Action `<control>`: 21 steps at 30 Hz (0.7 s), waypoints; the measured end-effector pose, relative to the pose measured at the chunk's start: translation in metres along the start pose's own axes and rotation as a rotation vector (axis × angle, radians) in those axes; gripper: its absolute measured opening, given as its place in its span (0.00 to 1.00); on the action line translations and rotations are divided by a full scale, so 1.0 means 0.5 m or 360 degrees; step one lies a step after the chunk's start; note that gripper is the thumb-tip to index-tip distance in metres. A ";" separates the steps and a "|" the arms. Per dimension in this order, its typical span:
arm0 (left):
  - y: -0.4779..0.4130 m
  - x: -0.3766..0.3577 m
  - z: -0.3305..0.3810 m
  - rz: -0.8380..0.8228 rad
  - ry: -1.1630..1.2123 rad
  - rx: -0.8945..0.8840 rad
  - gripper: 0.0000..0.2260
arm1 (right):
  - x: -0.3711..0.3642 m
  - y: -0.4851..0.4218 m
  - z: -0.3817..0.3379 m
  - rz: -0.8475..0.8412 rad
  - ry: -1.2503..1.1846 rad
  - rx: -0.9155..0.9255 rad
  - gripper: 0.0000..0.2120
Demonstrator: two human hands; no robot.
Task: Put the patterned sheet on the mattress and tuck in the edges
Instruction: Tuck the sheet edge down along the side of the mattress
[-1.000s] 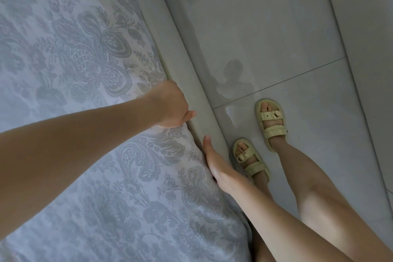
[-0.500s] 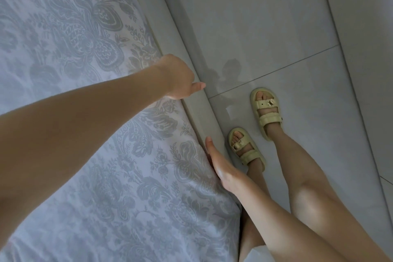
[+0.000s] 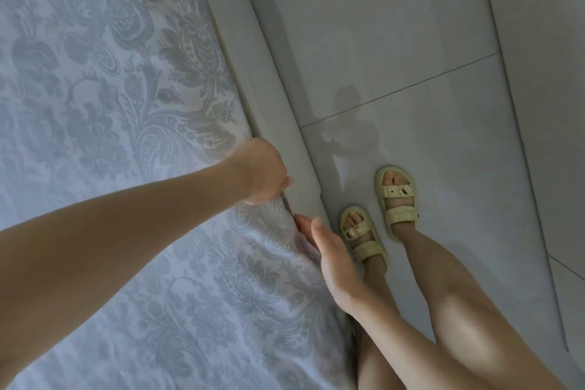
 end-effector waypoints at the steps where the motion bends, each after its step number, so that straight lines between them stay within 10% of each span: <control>1: 0.000 -0.002 0.001 -0.0012 0.0029 0.0018 0.20 | 0.001 0.011 0.001 0.0002 0.0026 0.0117 0.27; 11: 0.063 0.001 -0.006 0.0005 0.0058 0.0126 0.23 | -0.123 -0.043 0.022 -0.0690 -0.0318 -0.0528 0.35; 21: 0.041 0.021 -0.002 0.0385 0.0151 -0.0003 0.29 | -0.051 -0.035 0.150 -0.0583 -0.0286 -0.0898 0.37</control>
Point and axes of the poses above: each hand's wrist, its own y-axis away from the middle knuckle, its own x-axis out of the back of the hand, z = x × y, the point moved 6 cm from there along -y, towards the middle knuckle, and after that the axes turned 4 degrees about -x, right-handed, at the moved point
